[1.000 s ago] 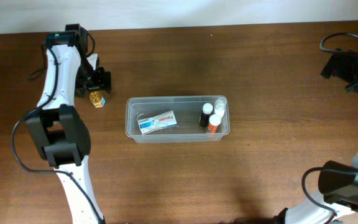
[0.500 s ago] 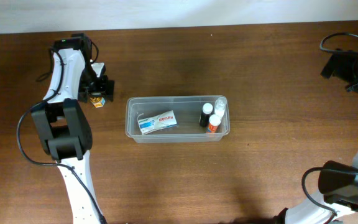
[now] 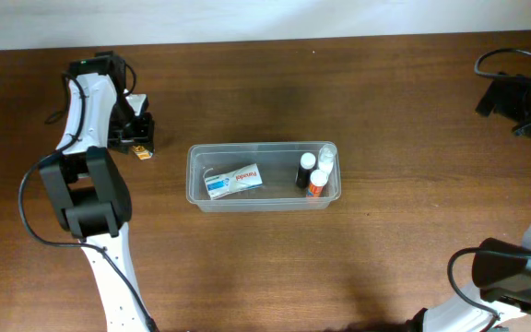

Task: Pack container
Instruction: 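Move the left gripper to the small gold-lidded jar and grasp it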

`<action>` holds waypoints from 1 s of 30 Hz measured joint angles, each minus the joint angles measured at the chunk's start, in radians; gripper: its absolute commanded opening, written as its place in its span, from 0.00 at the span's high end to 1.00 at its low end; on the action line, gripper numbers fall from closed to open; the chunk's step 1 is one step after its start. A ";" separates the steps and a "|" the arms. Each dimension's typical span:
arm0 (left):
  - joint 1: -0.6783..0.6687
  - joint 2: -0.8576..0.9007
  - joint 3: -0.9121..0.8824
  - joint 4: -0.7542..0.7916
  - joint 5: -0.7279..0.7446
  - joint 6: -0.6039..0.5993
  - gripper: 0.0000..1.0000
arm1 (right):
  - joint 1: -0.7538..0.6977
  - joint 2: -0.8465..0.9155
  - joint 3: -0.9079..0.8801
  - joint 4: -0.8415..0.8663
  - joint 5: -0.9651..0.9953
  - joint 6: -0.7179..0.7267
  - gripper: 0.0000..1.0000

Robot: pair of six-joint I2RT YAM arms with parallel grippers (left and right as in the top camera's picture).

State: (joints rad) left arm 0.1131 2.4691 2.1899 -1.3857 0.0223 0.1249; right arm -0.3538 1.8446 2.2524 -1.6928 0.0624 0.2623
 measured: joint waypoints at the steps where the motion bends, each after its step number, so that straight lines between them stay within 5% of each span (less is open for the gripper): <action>1: 0.000 0.002 0.000 0.000 0.000 -0.001 0.65 | 0.000 0.000 0.000 0.000 0.000 0.000 0.02; 6: 0.000 0.002 0.000 0.002 0.000 0.003 0.75 | 0.000 0.000 0.000 0.000 0.000 0.000 0.02; 21: 0.001 0.010 0.012 -0.082 0.057 -0.017 0.75 | 0.000 0.000 0.000 0.000 0.000 0.000 0.02; 30: -0.003 0.032 0.278 -0.279 0.159 -0.022 0.76 | 0.000 0.000 0.000 0.000 0.000 0.000 0.02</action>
State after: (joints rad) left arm 0.1104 2.5008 2.4683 -1.6650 0.1814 0.1032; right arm -0.3538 1.8446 2.2524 -1.6924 0.0624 0.2623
